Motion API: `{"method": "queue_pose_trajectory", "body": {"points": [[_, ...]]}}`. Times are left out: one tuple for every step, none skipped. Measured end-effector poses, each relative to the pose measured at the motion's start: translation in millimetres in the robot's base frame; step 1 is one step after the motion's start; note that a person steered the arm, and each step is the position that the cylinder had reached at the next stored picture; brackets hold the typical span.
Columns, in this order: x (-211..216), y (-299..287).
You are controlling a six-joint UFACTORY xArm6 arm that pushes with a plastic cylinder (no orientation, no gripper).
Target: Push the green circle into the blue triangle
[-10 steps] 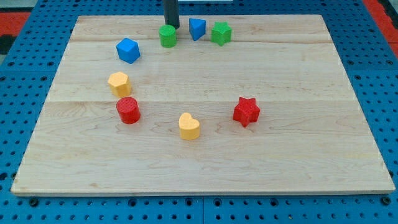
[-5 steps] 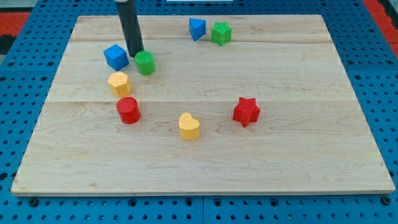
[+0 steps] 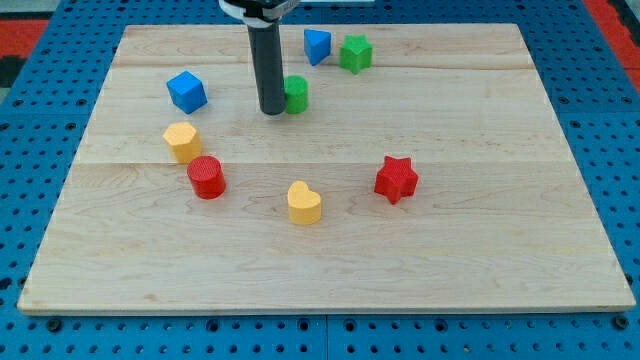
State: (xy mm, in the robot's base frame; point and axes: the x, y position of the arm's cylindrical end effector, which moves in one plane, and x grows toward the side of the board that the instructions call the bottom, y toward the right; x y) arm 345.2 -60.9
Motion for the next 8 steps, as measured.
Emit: {"method": "queue_pose_trajectory", "body": {"points": [[-21.4,-1.5],[-16.7,19.3],[10.7,29.9],[-14.0,75.8],[-35.3,49.1],[-12.7,36.7],[-27.3,13.8],[-48.5,13.8]]}}
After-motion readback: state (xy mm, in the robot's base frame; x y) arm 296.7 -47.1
